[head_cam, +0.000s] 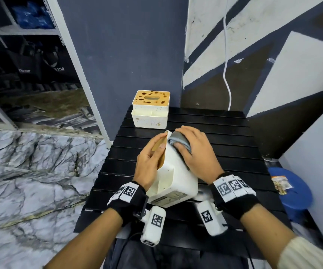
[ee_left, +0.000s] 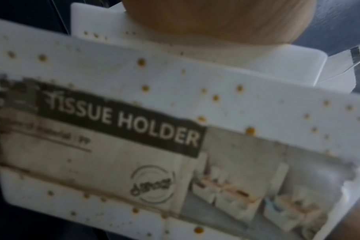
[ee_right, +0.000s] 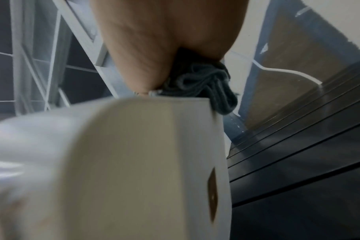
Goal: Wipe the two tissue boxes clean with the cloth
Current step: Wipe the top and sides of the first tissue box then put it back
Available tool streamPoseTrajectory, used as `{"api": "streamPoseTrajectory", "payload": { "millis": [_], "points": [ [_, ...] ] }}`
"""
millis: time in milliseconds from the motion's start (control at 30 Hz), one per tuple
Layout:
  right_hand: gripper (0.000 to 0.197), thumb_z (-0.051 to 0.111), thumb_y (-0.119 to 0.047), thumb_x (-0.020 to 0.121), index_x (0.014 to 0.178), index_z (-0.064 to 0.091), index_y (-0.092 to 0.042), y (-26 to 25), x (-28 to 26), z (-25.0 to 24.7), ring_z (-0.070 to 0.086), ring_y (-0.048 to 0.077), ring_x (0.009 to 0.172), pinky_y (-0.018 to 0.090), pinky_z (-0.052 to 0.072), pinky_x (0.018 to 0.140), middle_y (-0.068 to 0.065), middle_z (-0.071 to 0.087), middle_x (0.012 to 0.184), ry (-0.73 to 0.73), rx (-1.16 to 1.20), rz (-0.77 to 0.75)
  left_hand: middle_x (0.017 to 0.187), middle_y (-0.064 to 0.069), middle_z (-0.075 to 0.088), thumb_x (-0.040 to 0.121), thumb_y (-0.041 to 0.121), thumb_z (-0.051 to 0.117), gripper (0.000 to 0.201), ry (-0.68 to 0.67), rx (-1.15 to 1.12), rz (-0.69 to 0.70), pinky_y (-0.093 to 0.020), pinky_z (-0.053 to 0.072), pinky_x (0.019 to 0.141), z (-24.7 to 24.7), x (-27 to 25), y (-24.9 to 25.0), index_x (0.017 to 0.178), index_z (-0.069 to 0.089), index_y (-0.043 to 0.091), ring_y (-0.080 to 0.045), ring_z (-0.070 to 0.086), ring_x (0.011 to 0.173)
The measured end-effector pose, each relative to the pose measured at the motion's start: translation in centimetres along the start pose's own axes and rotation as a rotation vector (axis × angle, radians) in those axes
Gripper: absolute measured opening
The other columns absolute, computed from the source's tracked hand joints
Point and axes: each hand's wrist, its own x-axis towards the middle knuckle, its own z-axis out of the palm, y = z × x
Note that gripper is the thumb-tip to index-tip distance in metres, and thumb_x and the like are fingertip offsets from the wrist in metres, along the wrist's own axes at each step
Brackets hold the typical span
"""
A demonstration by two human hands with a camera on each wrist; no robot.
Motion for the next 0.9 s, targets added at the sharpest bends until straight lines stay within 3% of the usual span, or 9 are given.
{"api": "streamPoseTrajectory", "payload": {
  "millis": [100, 200, 300, 400, 533, 633, 767, 900],
  "points": [
    [0.037, 0.047, -0.041, 0.095, 0.129, 0.050, -0.026, 0.5, 0.0, 0.1, 0.044, 0.015, 0.120, 0.040, 0.036, 0.105, -0.005, 0.049, 0.134, 0.011, 0.011, 0.044, 0.108, -0.005, 0.066, 0.091, 0.044, 0.060, 0.038, 0.007, 0.020, 0.000, -0.049, 0.045, 0.090, 0.1, -0.1, 0.1, 0.127, 0.067, 0.034, -0.025, 0.050, 0.094],
    [0.042, 0.044, -0.043, 0.094, 0.131, 0.049, -0.025, -1.0, -2.3, 0.0, 0.041, 0.013, 0.120, 0.031, 0.032, 0.105, -0.005, 0.044, 0.138, 0.014, 0.007, -0.044, 0.103, -0.011, 0.067, 0.091, 0.046, 0.060, 0.037, 0.013, 0.025, 0.014, -0.051, 0.048, 0.089, -0.2, -0.1, 0.0, 0.125, 0.067, 0.034, -0.027, 0.052, 0.093],
    [0.045, 0.042, -0.044, 0.092, 0.132, 0.050, -0.023, -1.8, -2.5, -0.1, 0.041, 0.013, 0.119, 0.029, 0.030, 0.104, -0.003, 0.044, 0.139, -0.002, -0.015, -0.088, 0.100, -0.008, 0.055, 0.089, 0.048, 0.059, 0.039, 0.007, -0.002, 0.011, -0.046, 0.039, 0.085, -0.3, -0.1, -0.1, 0.125, 0.067, 0.035, -0.024, 0.046, 0.095],
    [0.045, 0.042, -0.045, 0.093, 0.131, 0.050, -0.022, -1.2, -0.1, -0.1, 0.044, 0.017, 0.118, 0.031, 0.034, 0.103, -0.002, 0.048, 0.135, -0.014, -0.024, -0.057, 0.103, -0.006, 0.055, 0.087, 0.045, 0.061, 0.038, -0.011, -0.032, 0.005, -0.043, 0.035, 0.088, 0.0, -0.2, -0.1, 0.123, 0.068, 0.037, -0.022, 0.044, 0.098],
    [0.038, 0.048, -0.040, 0.096, 0.130, 0.051, -0.024, 0.1, 2.7, 0.2, 0.047, 0.020, 0.116, 0.033, 0.038, 0.100, -0.002, 0.052, 0.130, -0.046, -0.023, 0.042, 0.113, 0.010, 0.073, 0.090, 0.036, 0.061, 0.036, 0.015, -0.003, -0.024, -0.032, 0.047, 0.097, 0.1, -0.1, 0.0, 0.125, 0.066, 0.031, -0.013, 0.064, 0.103],
    [0.035, 0.048, -0.042, 0.095, 0.127, 0.051, -0.028, 1.1, 2.2, 0.1, 0.050, 0.018, 0.114, 0.039, 0.041, 0.100, -0.003, 0.056, 0.127, -0.052, 0.010, 0.083, 0.110, 0.009, 0.073, 0.094, 0.033, 0.058, 0.037, 0.017, 0.012, -0.004, -0.035, 0.050, 0.094, -0.1, -0.1, -0.1, 0.129, 0.065, 0.025, -0.014, 0.063, 0.100],
    [0.031, 0.053, -0.036, 0.094, 0.124, 0.054, -0.027, 1.9, 0.3, -0.8, 0.051, 0.015, 0.112, 0.041, 0.042, 0.100, -0.004, 0.058, 0.122, -0.040, 0.088, 0.111, 0.105, 0.012, 0.074, 0.094, 0.034, 0.058, 0.034, 0.020, 0.051, -0.007, -0.036, 0.052, 0.094, -0.1, -0.2, 0.0, 0.127, 0.066, 0.030, -0.012, 0.063, 0.098],
    [0.036, 0.056, -0.035, 0.093, 0.127, 0.052, -0.028, 0.9, -1.9, -1.0, 0.046, 0.017, 0.117, 0.029, 0.035, 0.100, -0.006, 0.051, 0.130, -0.017, 0.040, 0.070, 0.107, 0.006, 0.073, 0.094, 0.036, 0.059, 0.033, 0.033, 0.052, -0.016, -0.046, 0.051, 0.096, -0.1, -0.2, 0.0, 0.125, 0.067, 0.031, -0.019, 0.062, 0.097]
  ]
}}
